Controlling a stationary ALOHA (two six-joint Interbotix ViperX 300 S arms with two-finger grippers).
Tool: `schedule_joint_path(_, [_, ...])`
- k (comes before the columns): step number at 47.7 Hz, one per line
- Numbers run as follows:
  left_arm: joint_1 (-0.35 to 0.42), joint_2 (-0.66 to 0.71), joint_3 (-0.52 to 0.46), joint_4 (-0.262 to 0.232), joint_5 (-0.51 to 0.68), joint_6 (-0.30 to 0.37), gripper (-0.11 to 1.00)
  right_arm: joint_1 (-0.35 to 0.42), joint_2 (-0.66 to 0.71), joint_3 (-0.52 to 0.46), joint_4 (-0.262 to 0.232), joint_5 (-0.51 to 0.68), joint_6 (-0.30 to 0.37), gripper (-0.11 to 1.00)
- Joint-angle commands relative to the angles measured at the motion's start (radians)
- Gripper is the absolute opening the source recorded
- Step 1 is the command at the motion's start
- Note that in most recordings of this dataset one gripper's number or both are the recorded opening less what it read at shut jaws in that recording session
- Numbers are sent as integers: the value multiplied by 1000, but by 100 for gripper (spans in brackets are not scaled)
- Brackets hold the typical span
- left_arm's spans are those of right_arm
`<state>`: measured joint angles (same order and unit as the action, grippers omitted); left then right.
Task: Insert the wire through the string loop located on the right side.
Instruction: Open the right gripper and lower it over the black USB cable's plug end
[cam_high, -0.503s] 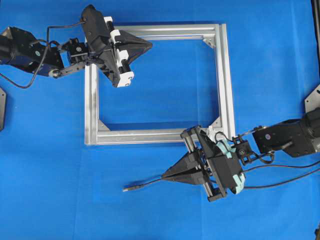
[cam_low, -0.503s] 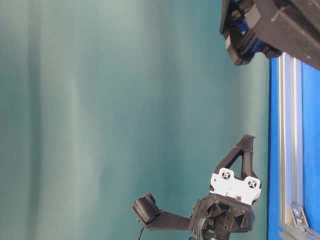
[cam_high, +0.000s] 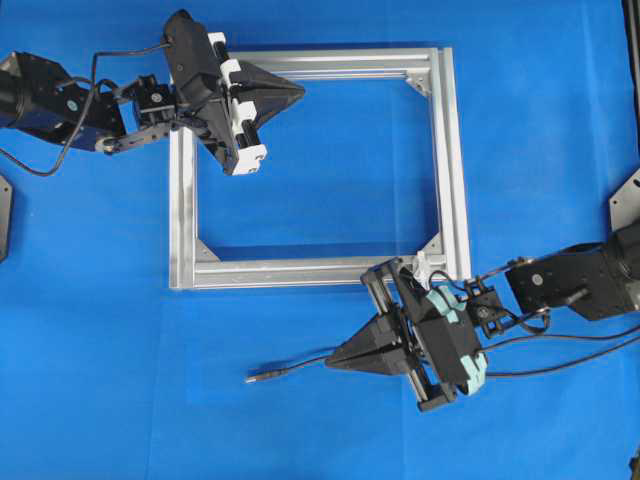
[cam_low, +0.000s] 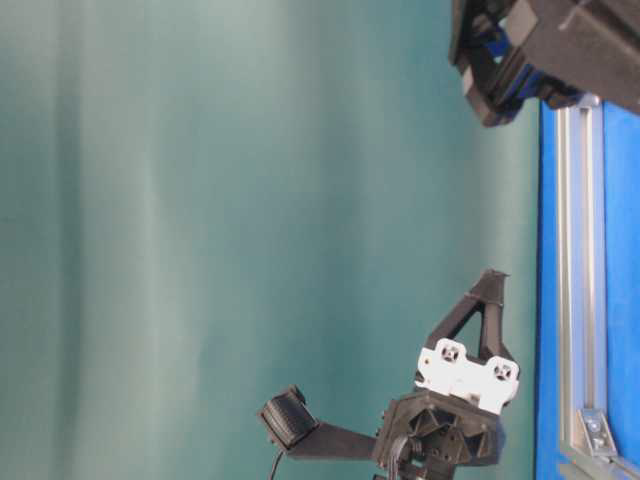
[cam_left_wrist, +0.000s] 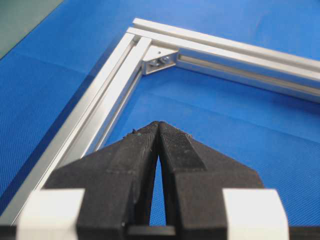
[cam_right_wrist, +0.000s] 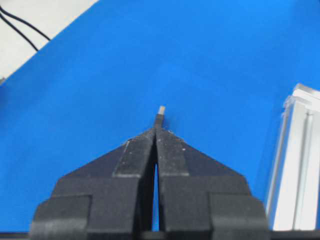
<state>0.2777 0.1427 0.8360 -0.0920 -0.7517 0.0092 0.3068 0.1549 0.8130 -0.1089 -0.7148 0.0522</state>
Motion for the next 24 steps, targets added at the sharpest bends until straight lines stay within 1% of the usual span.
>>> schedule_joint_path(1, [2,-28,-14,3,-5,2,0,5,-35,-17,2,-3,11,-6])
schedule_joint_path(5, [2,-28,-15,3,-5,2,0,5,-35,-18,2,-3,21,-4])
schedule_joint_path(8, [2,-28,-15,3,-5,2,0,8,-32,-23,0,-2,32,2])
schedule_joint_path(11, [2,-28,-14,3,-5,2,0,11,-28,-29,2,2,46,12])
schedule_joint_path(15, [2,-28,-14,3,-5,2,0,11,-21,-40,9,15,67,32])
schedule_joint_path(18, [2,-28,-14,3,-5,2,0,12,-20,-43,12,25,69,51])
schedule_joint_path(19, [2,-29,-14,3,-5,2,0,12,-20,-44,14,25,69,59])
schedule_joint_path(24, [2,-29,-14,5,-5,2,0,12,-18,-48,15,21,69,87])
